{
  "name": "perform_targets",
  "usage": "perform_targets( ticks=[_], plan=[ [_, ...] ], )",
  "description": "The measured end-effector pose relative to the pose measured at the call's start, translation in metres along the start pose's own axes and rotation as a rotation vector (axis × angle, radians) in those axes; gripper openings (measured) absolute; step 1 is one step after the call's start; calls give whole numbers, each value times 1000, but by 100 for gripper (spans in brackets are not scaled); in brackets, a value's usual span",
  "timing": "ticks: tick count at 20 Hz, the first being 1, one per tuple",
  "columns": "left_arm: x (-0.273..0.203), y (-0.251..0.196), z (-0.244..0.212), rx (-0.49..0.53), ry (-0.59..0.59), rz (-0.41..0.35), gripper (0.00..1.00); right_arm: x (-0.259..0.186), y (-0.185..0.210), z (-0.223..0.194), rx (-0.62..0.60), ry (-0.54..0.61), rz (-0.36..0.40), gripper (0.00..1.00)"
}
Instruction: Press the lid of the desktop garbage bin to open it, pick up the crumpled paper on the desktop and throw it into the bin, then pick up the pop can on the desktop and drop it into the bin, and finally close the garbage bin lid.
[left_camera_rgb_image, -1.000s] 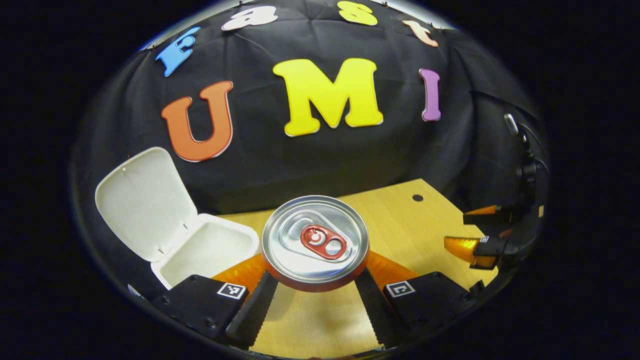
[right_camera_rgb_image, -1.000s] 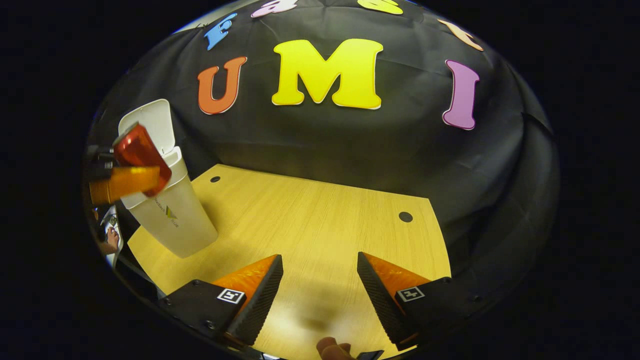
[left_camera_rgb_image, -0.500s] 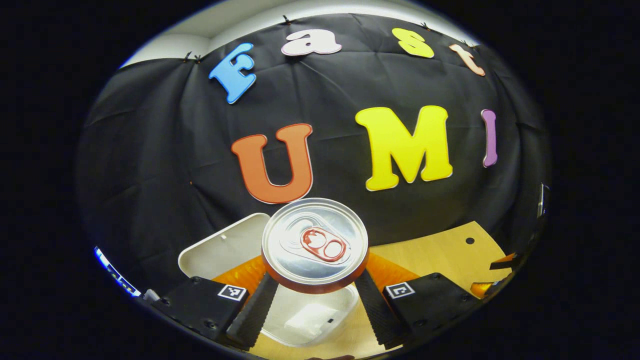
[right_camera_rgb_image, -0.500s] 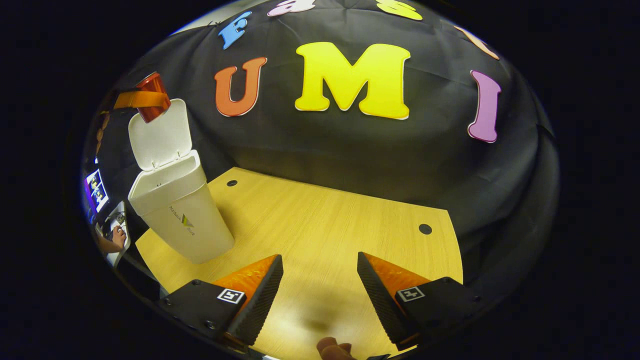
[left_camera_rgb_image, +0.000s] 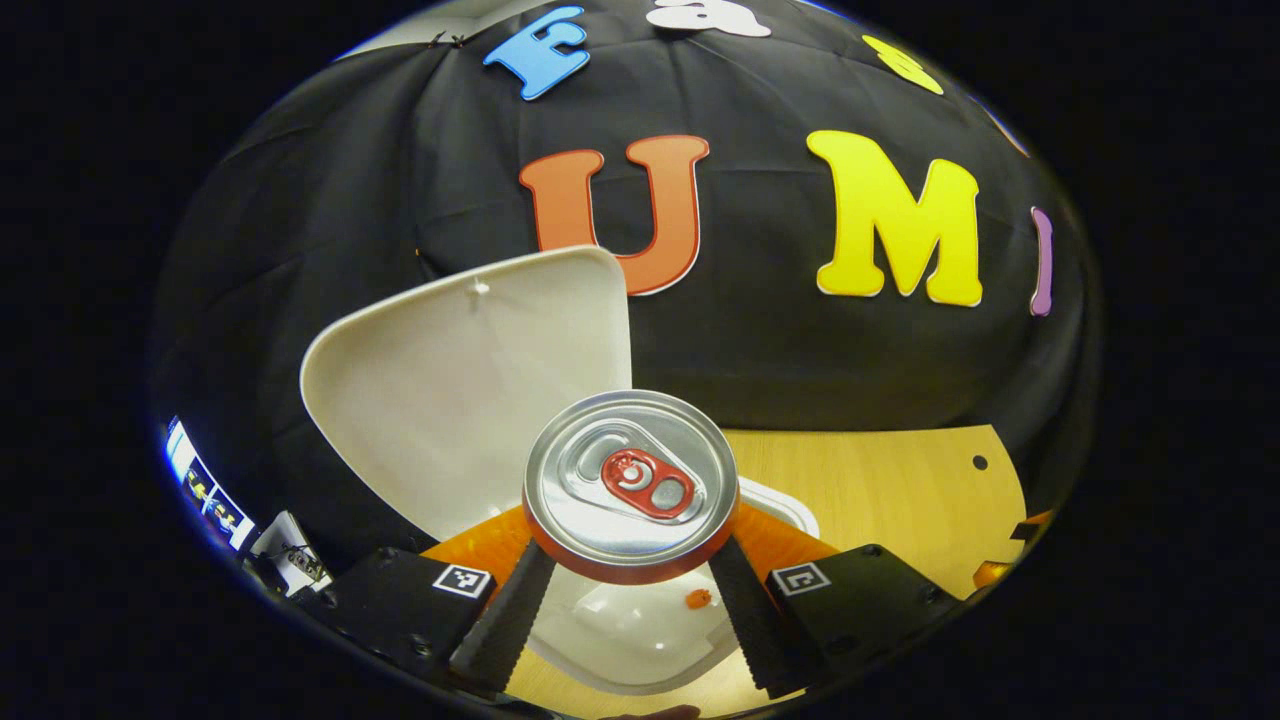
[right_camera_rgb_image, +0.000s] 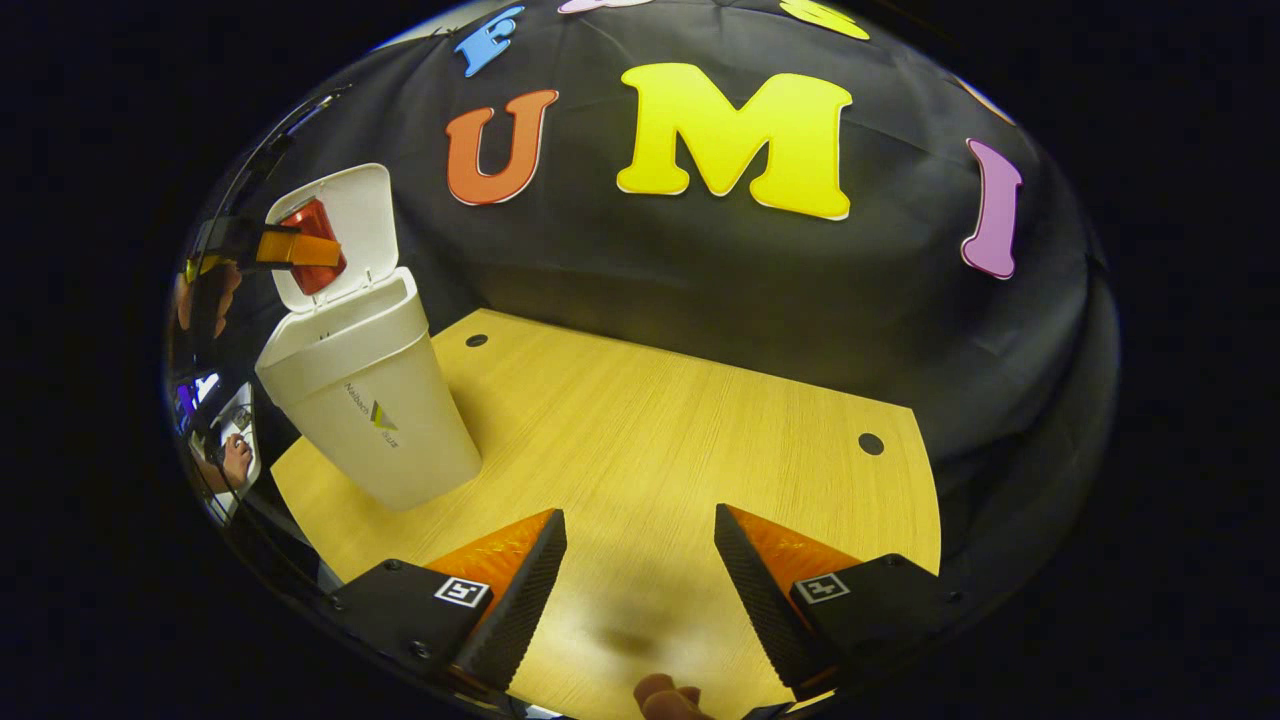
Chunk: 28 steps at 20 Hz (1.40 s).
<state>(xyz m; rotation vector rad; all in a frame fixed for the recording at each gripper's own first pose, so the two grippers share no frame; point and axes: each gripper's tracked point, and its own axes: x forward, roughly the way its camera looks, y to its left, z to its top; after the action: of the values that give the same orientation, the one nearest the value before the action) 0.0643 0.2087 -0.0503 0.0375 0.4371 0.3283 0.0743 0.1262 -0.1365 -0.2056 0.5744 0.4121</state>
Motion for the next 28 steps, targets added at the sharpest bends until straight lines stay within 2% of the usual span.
perform_targets(
  ticks=[4,8,10,12,14,17,21,24,28],
  plan=[
    [8,-4,-24,-8,54,11,87,3,6,-15,-13,33,7,94],
    [8,0,-12,-26,14,73,87,5,3,-14,-11,30,-3,94],
    [8,-9,-5,-57,12,68,96,6,0,-13,6,29,-7,94],
    [1,-7,0,-53,4,55,99,6,-3,-12,18,28,-9,94],
    [-9,-5,24,-23,-59,68,99,5,-5,-12,15,26,-13,94],
    [-36,-4,81,20,-215,77,99,5,-9,-13,16,25,-17,94],
    [-71,14,169,-10,-417,133,98,6,-11,-9,23,19,-19,94],
    [-80,34,212,-77,-488,167,98,6,-9,-9,24,19,-18,94],
    [-66,81,236,-131,-505,279,98,9,-6,-12,27,30,-20,94]
  ],
)
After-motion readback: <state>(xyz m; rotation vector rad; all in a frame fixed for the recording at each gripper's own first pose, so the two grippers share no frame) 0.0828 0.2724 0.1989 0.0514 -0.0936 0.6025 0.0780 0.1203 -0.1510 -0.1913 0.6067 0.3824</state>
